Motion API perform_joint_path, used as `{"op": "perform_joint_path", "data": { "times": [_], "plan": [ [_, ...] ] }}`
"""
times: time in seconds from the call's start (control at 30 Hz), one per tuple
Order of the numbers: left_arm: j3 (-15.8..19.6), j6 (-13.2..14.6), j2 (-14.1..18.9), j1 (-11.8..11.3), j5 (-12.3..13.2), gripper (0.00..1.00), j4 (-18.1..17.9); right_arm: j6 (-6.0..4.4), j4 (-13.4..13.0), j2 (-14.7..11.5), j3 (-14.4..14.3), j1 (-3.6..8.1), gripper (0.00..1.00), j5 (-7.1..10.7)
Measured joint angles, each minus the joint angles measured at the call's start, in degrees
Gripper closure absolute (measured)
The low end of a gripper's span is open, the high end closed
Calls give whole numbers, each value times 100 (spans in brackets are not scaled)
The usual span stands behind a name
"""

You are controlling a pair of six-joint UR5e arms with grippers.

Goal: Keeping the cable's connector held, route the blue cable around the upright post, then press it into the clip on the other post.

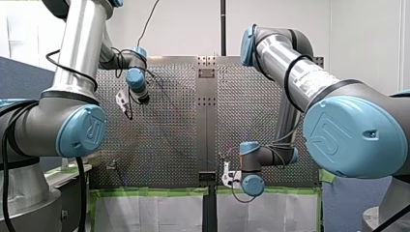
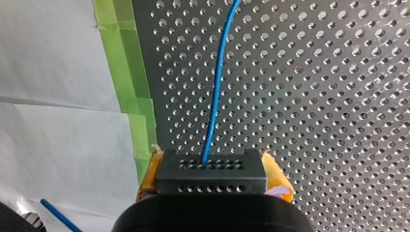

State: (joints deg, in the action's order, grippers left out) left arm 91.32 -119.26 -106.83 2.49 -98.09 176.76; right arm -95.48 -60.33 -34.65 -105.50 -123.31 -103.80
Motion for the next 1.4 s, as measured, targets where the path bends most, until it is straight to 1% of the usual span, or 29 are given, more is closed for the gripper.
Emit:
{"op": "perform_joint_path", "data": {
  "times": [0.2, 0.4, 0.63, 0.8, 0.97, 1.1, 1.4],
  "plan": [
    [118, -90, 46, 13, 197, 0, -15, -22, -24, 3, 0, 3, 100, 46],
    [412, -183, 149, -1, 426, 0, -166, -52, -76, 5, -1, 4, 100, 73],
    [575, -243, 212, -22, 459, 0, -250, -68, -92, 5, -1, 4, 100, 78],
    [801, -298, 279, -76, 439, 0, -363, -69, -93, 5, -2, 4, 100, 79],
    [903, -529, 342, -175, 447, 0, -614, -69, -93, 5, -2, 4, 100, 79],
    [915, -721, 373, -268, 504, 0, -808, -69, -93, 5, -2, 4, 100, 78],
    [918, -1216, 404, -452, 486, 0, -1262, -66, -79, 5, -2, 4, 100, 79]
  ]
}}
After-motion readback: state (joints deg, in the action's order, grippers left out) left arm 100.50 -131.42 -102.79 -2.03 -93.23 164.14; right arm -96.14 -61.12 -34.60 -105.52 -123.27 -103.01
